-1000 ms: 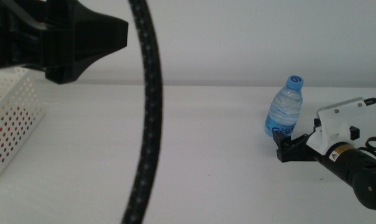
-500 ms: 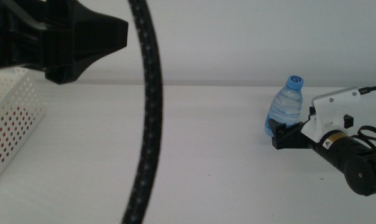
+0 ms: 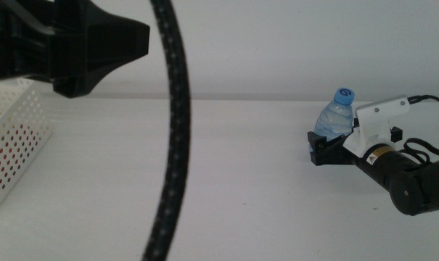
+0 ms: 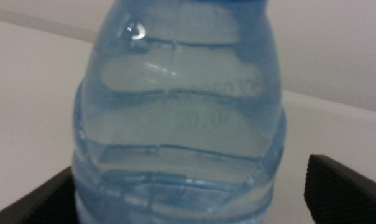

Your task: Use arms to grab the bottles and put them into the dustbin to the left of the table.

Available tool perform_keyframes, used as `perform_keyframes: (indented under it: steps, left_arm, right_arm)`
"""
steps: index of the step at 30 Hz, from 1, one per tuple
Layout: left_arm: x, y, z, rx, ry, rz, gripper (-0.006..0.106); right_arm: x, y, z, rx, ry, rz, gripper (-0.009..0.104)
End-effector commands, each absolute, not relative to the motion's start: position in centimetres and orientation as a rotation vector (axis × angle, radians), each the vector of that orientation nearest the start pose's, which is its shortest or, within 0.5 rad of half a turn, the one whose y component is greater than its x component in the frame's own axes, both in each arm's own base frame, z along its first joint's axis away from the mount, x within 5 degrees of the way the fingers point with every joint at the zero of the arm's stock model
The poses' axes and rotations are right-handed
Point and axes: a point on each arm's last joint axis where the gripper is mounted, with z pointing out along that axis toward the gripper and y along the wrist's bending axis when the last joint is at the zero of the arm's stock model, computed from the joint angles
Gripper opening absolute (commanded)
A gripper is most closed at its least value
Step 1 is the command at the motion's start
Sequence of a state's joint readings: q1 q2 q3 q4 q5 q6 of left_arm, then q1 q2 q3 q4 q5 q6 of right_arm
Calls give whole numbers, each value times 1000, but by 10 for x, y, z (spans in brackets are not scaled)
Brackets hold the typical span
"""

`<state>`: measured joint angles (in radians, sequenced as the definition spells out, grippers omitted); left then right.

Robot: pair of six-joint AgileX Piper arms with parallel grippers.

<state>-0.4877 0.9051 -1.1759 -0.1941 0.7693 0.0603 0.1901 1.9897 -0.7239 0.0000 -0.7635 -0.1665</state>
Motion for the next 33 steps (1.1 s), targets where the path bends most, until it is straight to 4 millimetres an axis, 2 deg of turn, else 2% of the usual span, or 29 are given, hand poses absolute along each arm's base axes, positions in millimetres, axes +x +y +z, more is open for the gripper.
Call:
perform_keyframes:
  steps: [1,7,12,17,18,22,27,30,33]
  left_arm:
    - [139,-89,445,488,1917,-512,93]
    - [139,-89,445,488,1917,-512,93]
    - [139,-89,445,490,1918,-511,93]
    - [139,-89,445,490,1918,-511,93]
    - [139,-89,445,487,1920,-513,93]
    - [139,-89,445,487,1920,-513,93]
    - [139,-89,445,489,1919,-512,93]
    - [139,-89,445,489,1919,-512,93]
    - [139,-89,445,490,1919,-511,93]
  right_arm:
    - [349,67,104,-362,1943,9,90]
    - [354,76,99,-402,1937,26,85]
    - [356,81,93,-413,1944,33,68]
    - [357,81,92,-411,1947,35,26]
    - [356,82,92,-412,1946,37,-2]
    - [354,91,107,-419,1939,65,-2]
    - [353,113,147,-425,1911,134,-2]
    - [360,141,173,-482,1931,198,-2]
    - [368,178,193,-573,1930,264,-2]
